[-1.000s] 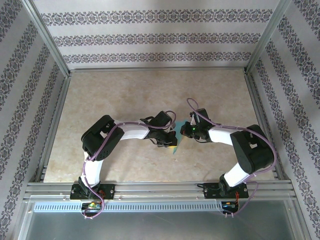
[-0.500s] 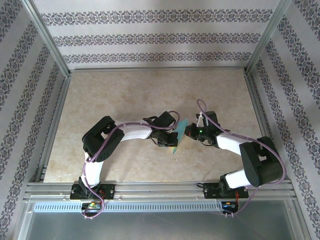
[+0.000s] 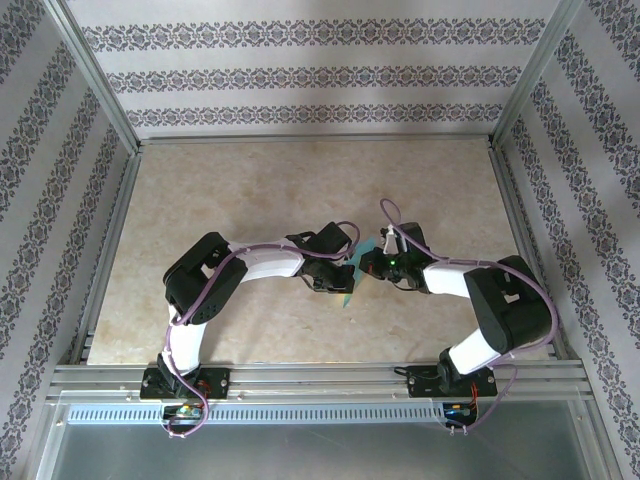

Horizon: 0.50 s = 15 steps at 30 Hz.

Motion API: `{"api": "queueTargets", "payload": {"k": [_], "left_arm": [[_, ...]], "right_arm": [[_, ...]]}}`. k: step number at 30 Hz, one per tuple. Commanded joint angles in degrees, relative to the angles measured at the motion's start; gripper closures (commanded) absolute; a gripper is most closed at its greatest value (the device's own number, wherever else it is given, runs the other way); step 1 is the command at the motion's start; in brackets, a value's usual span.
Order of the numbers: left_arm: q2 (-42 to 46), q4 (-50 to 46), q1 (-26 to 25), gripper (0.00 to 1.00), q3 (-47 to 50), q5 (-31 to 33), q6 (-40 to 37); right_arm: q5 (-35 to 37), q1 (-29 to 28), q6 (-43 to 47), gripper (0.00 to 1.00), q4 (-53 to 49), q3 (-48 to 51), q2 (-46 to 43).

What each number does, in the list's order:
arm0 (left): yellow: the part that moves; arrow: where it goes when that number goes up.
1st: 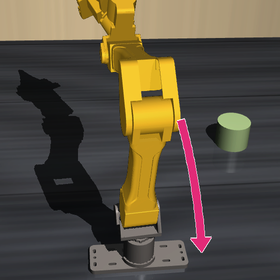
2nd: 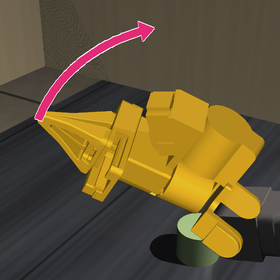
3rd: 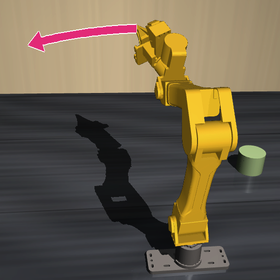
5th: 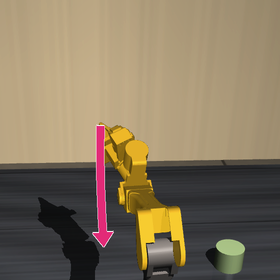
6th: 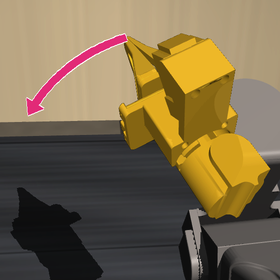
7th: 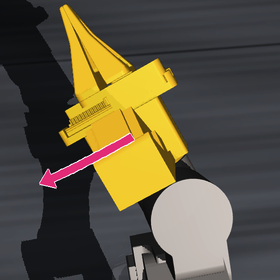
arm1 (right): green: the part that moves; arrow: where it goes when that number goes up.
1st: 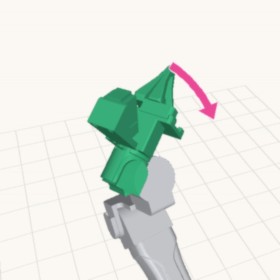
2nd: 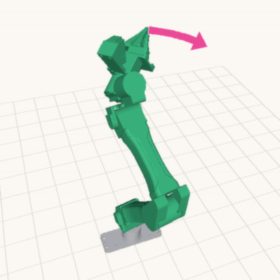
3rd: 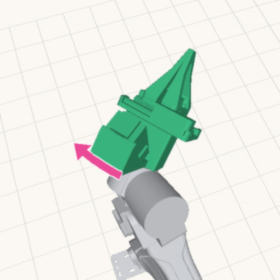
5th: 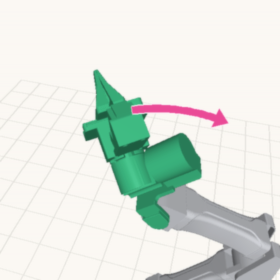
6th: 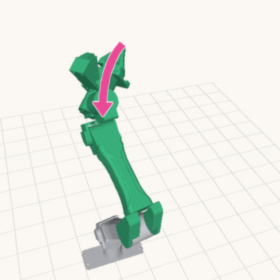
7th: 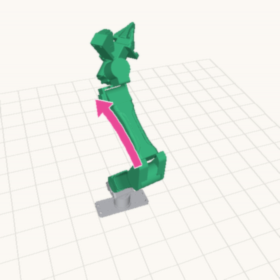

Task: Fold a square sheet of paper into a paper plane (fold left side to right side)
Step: Fold the wing for the fifth time at the center of the table.

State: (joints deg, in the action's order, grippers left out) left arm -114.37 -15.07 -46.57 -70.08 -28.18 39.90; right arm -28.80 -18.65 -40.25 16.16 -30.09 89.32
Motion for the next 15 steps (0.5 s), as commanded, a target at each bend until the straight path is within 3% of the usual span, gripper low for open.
{"api": "queueTargets", "payload": {"k": [1, 15], "left_arm": [[-1.9, -11.0, -0.4, 1.0, 1.7, 6.4, -1.9], [-2.3, -13.8, -0.4, 1.0, 1.1, 8.0, -3.1]], "right_arm": [[0.3, -0.7, 1.4, 1.0, 1.6, -2.0, 1.7], [4.3, -0.2, 4.8, 1.0, -2.4, -4.4, 5.9]]}}
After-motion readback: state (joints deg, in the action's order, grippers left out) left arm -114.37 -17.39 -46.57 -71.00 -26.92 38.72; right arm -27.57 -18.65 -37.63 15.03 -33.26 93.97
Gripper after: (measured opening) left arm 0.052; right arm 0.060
